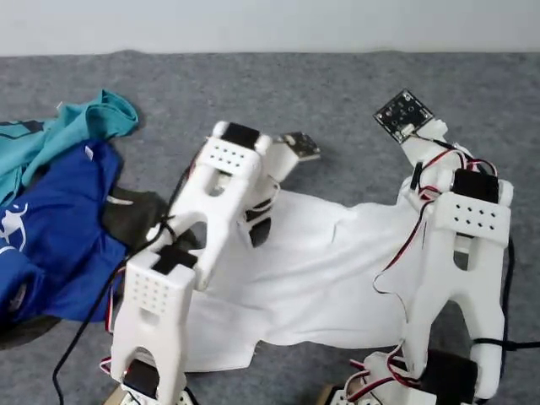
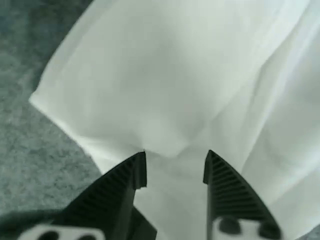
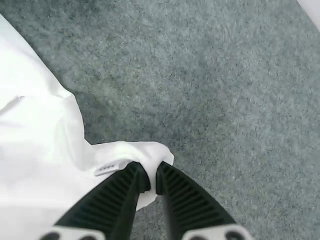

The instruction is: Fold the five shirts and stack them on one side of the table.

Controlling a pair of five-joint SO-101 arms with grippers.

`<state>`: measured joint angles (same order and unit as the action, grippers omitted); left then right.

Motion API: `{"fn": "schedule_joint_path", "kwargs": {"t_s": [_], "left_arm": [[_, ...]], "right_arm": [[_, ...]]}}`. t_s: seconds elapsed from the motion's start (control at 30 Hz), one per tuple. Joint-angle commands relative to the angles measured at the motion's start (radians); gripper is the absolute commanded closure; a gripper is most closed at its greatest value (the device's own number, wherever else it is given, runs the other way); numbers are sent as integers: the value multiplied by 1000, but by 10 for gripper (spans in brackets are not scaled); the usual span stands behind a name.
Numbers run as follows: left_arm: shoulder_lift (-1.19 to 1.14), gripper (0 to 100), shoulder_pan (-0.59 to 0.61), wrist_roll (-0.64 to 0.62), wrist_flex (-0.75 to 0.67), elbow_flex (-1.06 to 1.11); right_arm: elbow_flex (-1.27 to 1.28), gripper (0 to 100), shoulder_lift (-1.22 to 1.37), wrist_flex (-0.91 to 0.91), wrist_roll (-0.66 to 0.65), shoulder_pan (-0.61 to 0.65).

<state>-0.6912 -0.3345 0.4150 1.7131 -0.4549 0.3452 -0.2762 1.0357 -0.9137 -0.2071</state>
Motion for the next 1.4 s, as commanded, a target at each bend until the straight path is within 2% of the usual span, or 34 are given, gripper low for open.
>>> {"fn": "schedule_joint_path", "kwargs": {"t_s": [0.0, 0.23, 0.63, 0.83, 1.1, 1.37], "left_arm": [[-18, 809, -18, 9, -32, -36], [-46, 858, -49, 3, -69, -38], [-55, 866, -44, 3, -89, -76], [-57, 983, -44, 8, -89, -76], [-43, 994, -43, 8, -87, -84], [129, 994, -18, -5, 40, -314]], "right_arm": [[-5, 988, -47, 5, 11, -7], [-5, 988, -45, 5, 11, -7], [-5, 988, -45, 5, 11, -4], [-5, 988, -45, 5, 11, -4], [-5, 988, -53, 5, 11, -4], [-77, 988, -104, 5, 54, -4]]}}
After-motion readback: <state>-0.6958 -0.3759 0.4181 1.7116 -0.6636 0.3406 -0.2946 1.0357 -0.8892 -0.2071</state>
